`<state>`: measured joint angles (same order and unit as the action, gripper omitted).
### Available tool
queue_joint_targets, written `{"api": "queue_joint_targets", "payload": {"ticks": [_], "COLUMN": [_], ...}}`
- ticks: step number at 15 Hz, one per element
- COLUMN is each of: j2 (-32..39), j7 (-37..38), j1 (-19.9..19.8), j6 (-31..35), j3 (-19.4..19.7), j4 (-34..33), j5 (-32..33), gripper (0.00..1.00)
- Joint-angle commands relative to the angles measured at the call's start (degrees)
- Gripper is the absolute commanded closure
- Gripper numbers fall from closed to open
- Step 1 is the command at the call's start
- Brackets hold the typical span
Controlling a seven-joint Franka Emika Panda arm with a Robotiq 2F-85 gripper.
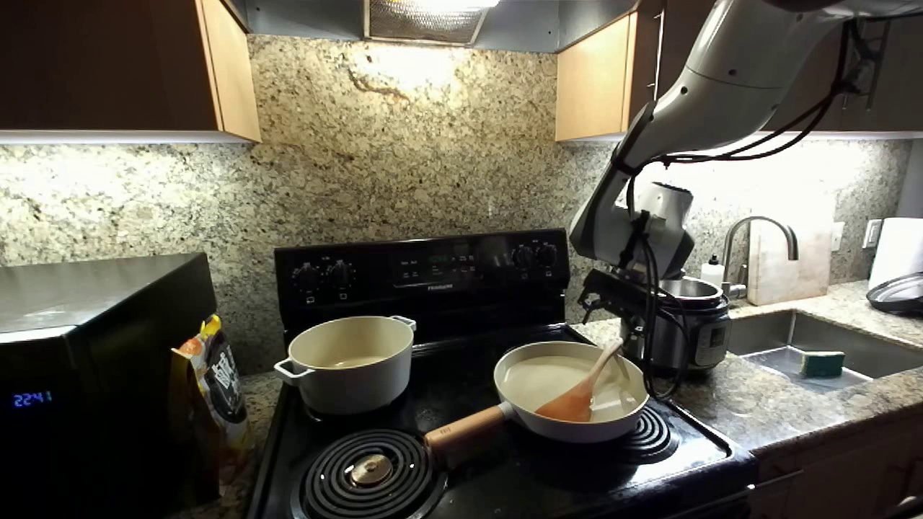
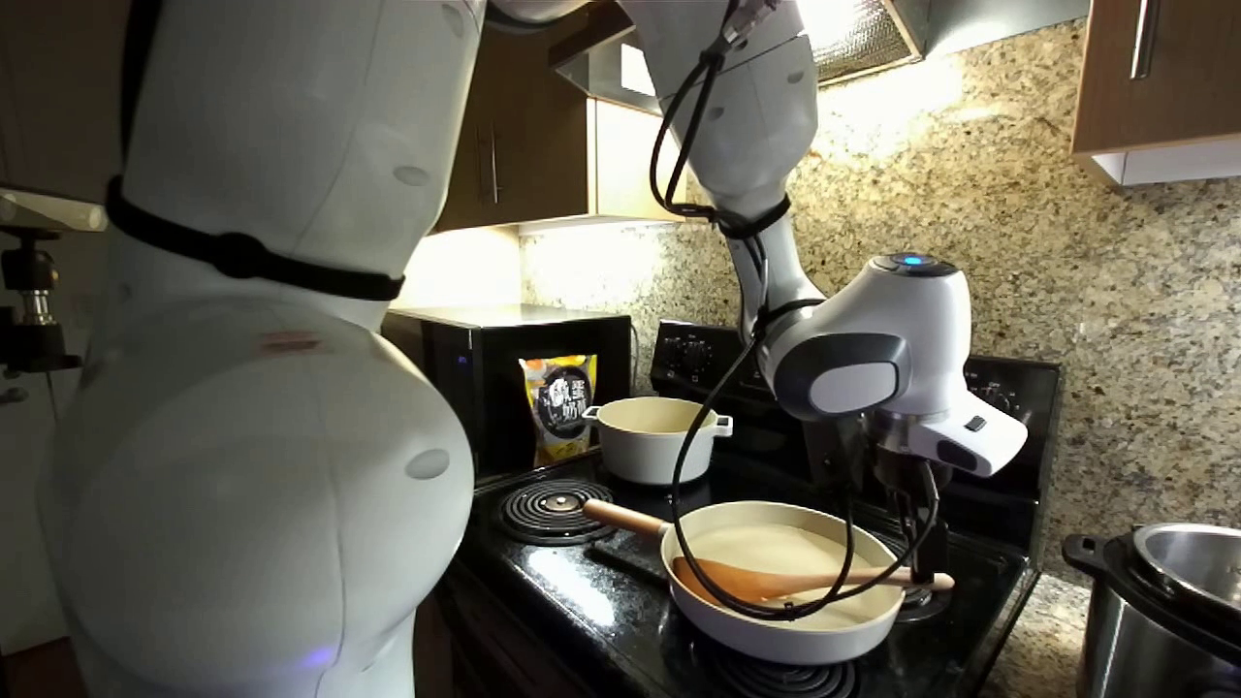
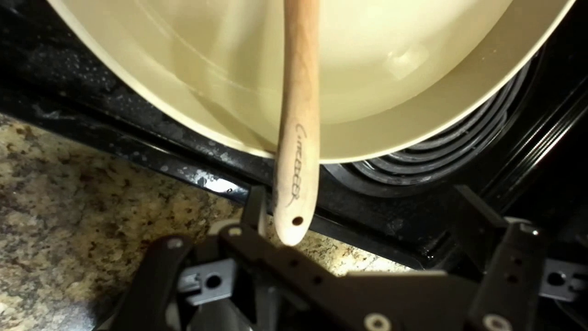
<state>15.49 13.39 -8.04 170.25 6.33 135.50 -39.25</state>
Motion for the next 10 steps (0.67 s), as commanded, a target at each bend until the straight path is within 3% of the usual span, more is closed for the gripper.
{"api": "queue_joint_targets", "payload": {"ticks": [1, 10], "j2": [0.2, 0.2], "j7": [-1.7, -3.9], "j1": [-1.8, -4.5], "j6": [-0.5, 0.1], "j3": [-2.4, -5.4], "j4": [0.2, 1.0], "j5": [-4.6, -12.1], "gripper": [0.0, 0.0]}}
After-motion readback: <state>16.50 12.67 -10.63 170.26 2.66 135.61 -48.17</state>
